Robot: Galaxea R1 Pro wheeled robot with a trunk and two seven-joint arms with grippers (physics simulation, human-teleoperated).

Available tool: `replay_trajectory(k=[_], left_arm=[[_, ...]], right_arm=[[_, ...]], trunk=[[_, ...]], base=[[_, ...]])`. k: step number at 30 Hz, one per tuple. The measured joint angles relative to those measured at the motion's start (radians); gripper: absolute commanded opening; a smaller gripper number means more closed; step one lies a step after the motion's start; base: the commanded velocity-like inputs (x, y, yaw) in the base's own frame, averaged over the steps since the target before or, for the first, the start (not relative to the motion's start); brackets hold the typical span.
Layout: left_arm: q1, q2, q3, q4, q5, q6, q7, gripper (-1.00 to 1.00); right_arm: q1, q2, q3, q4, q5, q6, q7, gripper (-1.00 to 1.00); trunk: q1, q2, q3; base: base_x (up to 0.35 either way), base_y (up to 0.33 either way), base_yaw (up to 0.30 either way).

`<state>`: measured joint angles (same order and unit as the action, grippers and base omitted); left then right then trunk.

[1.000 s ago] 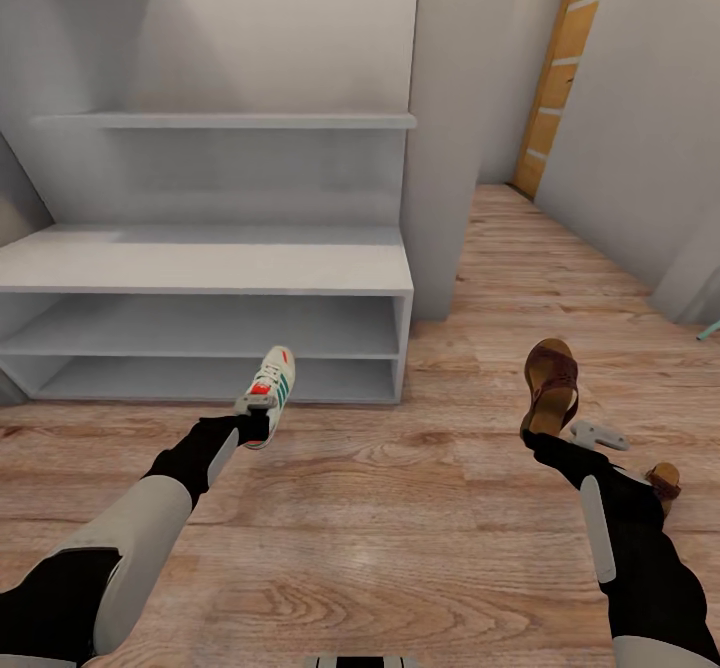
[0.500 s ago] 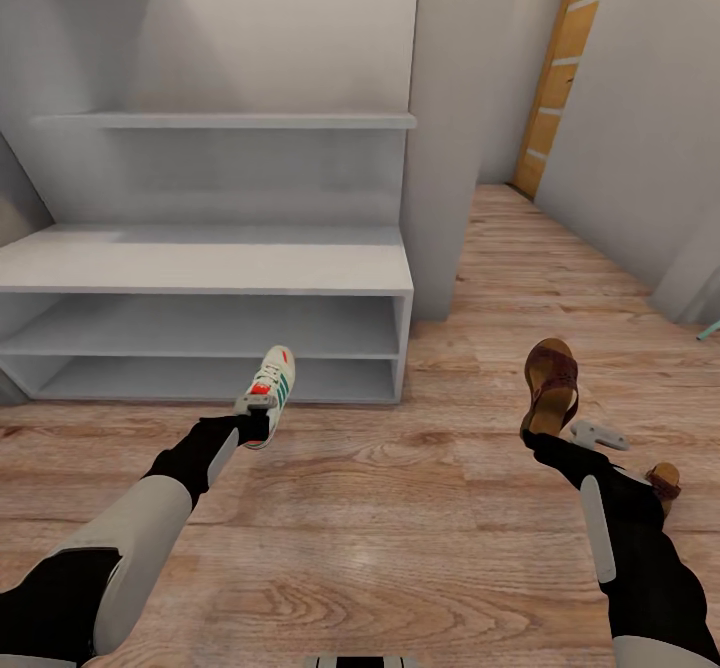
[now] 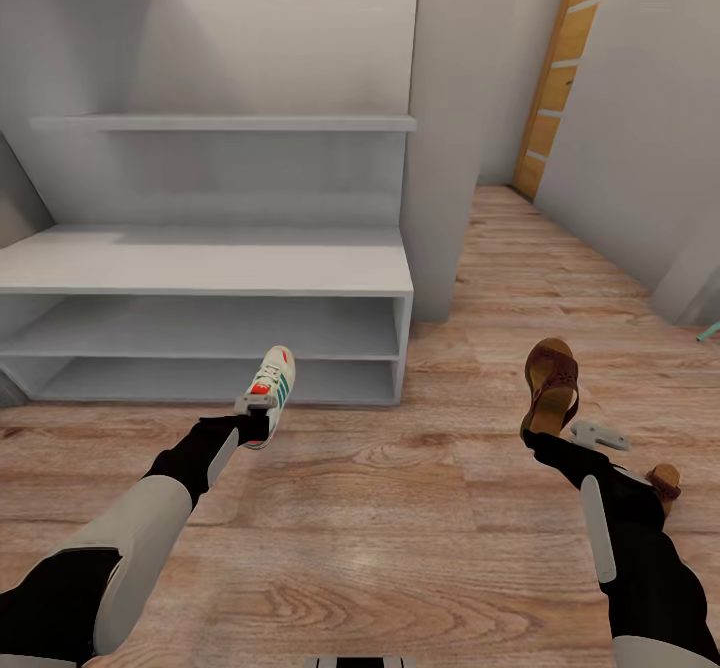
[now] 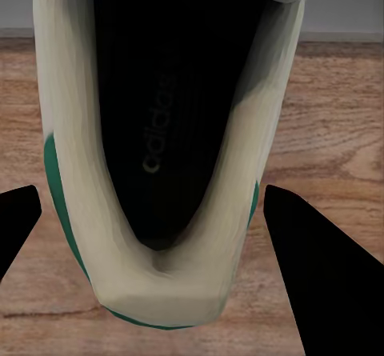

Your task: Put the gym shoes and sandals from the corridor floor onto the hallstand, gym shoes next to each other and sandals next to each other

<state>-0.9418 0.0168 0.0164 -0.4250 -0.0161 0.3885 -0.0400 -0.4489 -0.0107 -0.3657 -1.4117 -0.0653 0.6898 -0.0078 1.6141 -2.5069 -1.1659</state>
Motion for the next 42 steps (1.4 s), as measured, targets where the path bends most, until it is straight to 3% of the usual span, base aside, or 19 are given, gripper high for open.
replay_trajectory(k=[20, 42], left_arm=[[0.0, 0.0, 0.0, 0.0, 0.0, 0.0, 0.0, -1.0], [0.0, 0.0, 0.0, 0.001, 0.0, 0.0, 0.0, -1.0]], right_arm=[[0.0, 0.0, 0.0, 0.0, 0.0, 0.0, 0.0, -1.0], [0.0, 0.0, 0.001, 0.001, 0.0, 0.0, 0.0, -1.0]], trunk=[[0.0, 0.0, 0.031], [-0.001, 0.0, 0.034]], base=[[0.013, 0.0, 0.0], [0.282, -0.111, 0.0]])
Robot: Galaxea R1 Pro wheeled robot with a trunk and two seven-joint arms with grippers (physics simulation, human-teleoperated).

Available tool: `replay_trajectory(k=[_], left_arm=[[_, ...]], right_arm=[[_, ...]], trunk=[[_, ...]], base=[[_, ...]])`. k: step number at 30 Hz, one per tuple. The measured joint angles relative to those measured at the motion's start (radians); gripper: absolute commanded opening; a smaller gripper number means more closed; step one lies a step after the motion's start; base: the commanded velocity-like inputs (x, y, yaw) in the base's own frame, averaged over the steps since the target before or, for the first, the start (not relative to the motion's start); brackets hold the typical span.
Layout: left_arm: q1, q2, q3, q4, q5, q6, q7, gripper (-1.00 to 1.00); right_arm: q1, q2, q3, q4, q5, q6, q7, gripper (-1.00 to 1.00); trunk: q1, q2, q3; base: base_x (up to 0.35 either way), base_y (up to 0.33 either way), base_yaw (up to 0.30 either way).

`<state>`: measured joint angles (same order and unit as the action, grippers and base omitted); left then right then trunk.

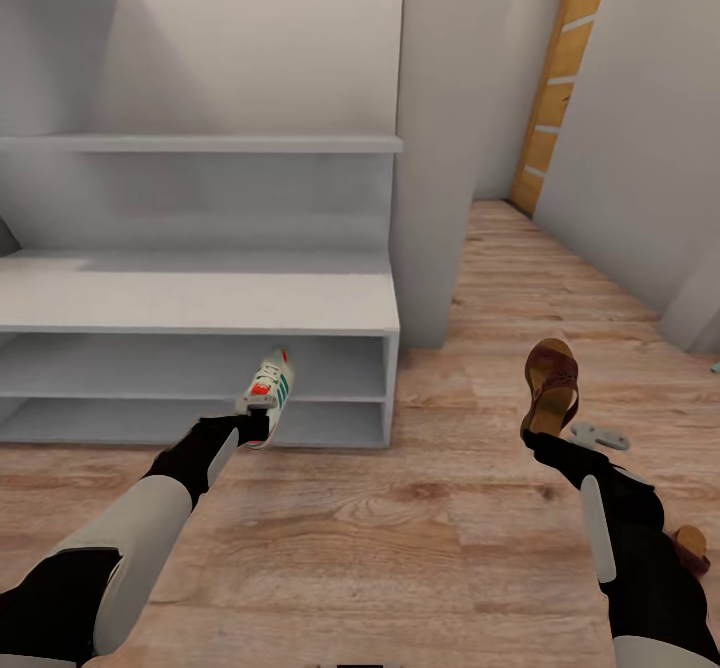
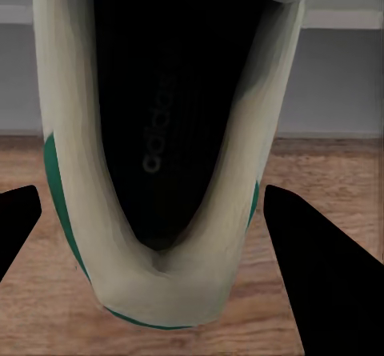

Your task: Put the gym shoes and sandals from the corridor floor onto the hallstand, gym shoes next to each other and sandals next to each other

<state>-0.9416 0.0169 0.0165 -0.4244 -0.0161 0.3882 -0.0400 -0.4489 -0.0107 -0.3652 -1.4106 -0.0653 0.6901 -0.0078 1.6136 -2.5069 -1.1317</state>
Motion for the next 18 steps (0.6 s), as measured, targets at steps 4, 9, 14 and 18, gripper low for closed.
replay_trajectory(k=[4, 9, 14, 18], left_arm=[[0.0, 0.0, 0.0, 0.0, 0.0, 0.0, 0.0, -1.0], [0.0, 0.0, -0.001, 0.0, 0.0, 0.0, 0.0, -1.0], [0.0, 0.0, 0.0, 0.0, 0.0, 0.0, 0.0, -1.0], [0.0, -0.001, -0.001, 0.0, 0.0, 0.0, 0.0, -1.0]], right_arm=[[0.0, 0.0, 0.0, 0.0, 0.0, 0.0, 0.0, -1.0], [0.0, 0.0, -0.001, -0.001, 0.0, 0.0, 0.0, -1.0], [0.0, 0.0, -0.001, 0.0, 0.0, 0.0, 0.0, -1.0], [0.0, 0.0, 0.0, 0.0, 0.0, 0.0, 0.0, -1.0]], trunk=[[0.0, 0.0, 0.0], [0.0, 0.0, 0.0], [0.0, 0.0, 0.0], [0.0, 0.0, 0.0]], base=[[0.311, -0.143, 0.0], [0.316, -0.142, 0.0], [0.316, -0.142, 0.0], [0.316, -0.142, 0.0]])
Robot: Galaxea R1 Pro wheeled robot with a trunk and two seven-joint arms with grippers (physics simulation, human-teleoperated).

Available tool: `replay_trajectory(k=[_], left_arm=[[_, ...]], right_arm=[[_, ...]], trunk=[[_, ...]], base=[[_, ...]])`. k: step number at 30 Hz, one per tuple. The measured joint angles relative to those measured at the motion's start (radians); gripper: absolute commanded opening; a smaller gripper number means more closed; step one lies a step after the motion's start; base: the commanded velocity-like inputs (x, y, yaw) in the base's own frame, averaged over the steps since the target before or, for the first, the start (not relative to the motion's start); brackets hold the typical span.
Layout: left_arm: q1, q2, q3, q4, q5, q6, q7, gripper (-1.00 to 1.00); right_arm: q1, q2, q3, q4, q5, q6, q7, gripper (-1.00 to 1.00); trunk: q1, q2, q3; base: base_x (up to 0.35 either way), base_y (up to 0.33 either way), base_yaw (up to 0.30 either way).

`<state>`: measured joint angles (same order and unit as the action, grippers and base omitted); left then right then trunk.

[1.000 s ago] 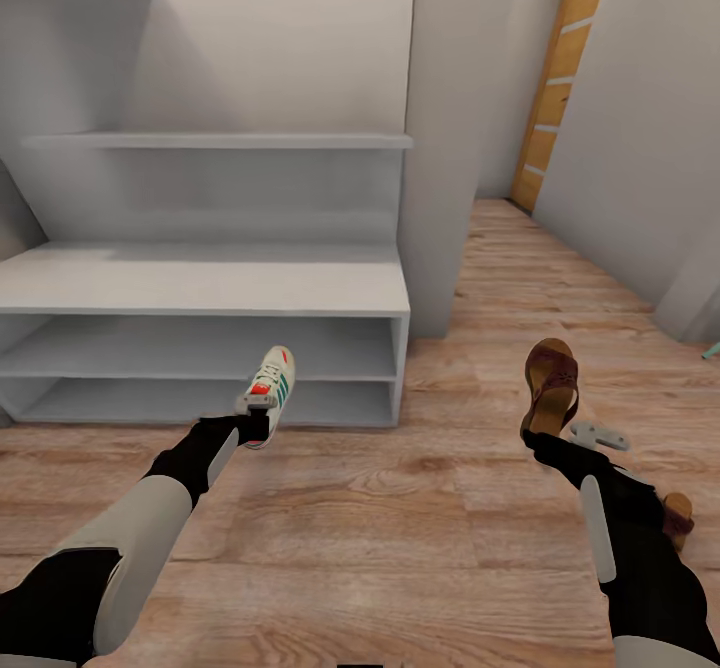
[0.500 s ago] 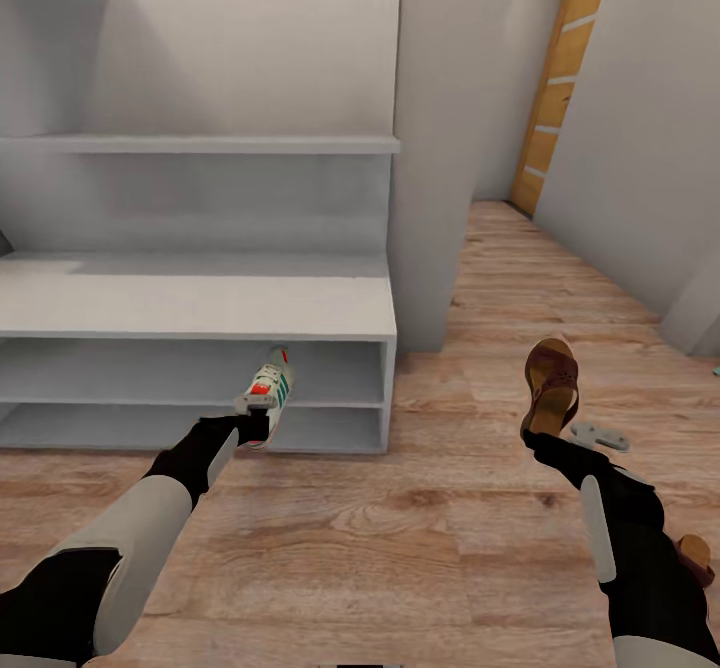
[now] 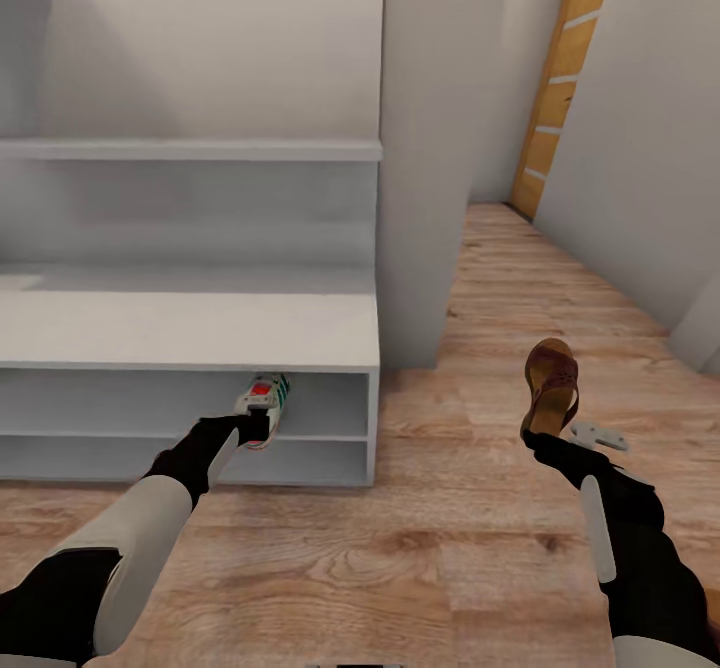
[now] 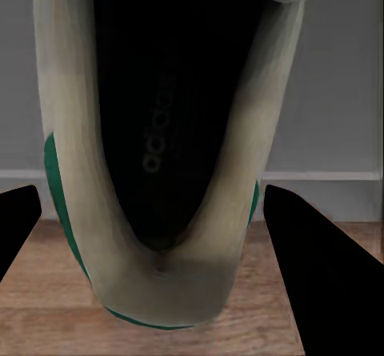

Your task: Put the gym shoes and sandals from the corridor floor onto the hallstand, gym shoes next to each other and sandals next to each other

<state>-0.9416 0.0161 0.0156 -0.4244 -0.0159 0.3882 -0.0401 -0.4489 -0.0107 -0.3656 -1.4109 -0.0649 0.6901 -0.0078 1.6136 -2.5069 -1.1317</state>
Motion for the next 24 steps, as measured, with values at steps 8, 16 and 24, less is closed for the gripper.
replay_trajectory(k=[8, 16, 24], left_arm=[[0.0, -0.001, 0.0, 0.0, 0.0, 0.0, 0.0, -1.0], [0.0, -0.001, 0.001, 0.0, 0.0, 0.0, 0.0, -1.0], [0.0, -0.001, 0.001, 0.0, 0.0, 0.0, 0.0, -1.0]], right_arm=[[0.0, 0.0, 0.0, 0.0, 0.0, 0.0, 0.0, -1.0], [0.0, 0.0, 0.0, 0.001, 0.0, 0.0, 0.0, -1.0], [0.0, 0.0, 0.0, -0.001, -0.001, 0.001, 0.0, -1.0]], trunk=[[0.0, 0.0, 0.0], [0.0, 0.0, 0.0], [0.001, 0.0, 0.0]], base=[[0.316, -0.142, 0.0], [0.194, -0.075, 0.0], [0.01, -0.003, 0.0]])
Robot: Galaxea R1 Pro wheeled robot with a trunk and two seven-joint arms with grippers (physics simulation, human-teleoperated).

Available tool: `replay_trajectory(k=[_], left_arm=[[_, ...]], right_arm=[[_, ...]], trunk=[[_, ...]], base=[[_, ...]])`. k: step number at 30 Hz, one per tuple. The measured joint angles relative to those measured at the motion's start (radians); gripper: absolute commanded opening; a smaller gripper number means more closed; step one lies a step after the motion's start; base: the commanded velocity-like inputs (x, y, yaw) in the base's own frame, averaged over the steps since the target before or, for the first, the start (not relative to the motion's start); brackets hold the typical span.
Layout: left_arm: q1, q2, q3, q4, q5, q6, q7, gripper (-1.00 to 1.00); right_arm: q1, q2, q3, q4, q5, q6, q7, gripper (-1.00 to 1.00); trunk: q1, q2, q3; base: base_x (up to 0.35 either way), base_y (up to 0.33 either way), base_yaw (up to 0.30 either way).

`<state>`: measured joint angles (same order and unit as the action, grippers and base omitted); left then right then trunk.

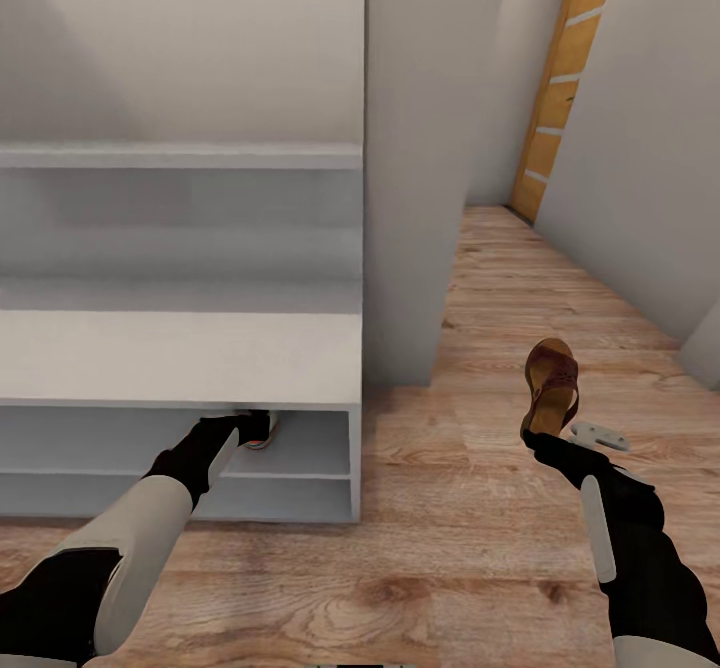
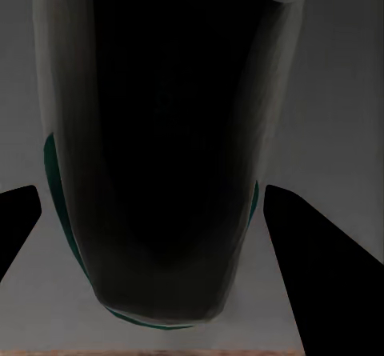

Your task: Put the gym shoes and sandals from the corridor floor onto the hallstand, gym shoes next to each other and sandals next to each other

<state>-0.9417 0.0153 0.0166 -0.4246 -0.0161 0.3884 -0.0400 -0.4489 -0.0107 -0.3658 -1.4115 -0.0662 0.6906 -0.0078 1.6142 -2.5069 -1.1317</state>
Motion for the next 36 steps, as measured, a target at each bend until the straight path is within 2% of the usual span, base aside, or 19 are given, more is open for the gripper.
replay_trajectory(k=[36], left_arm=[[0.0, -0.013, 0.0, 0.0, 0.0, 0.0, 0.0, -1.0]], right_arm=[[0.0, 0.0, 0.0, 0.002, 0.0, -0.001, 0.0, -1.0]], trunk=[[0.0, 0.0, 0.0]], base=[[0.0, 0.0, 0.0]])
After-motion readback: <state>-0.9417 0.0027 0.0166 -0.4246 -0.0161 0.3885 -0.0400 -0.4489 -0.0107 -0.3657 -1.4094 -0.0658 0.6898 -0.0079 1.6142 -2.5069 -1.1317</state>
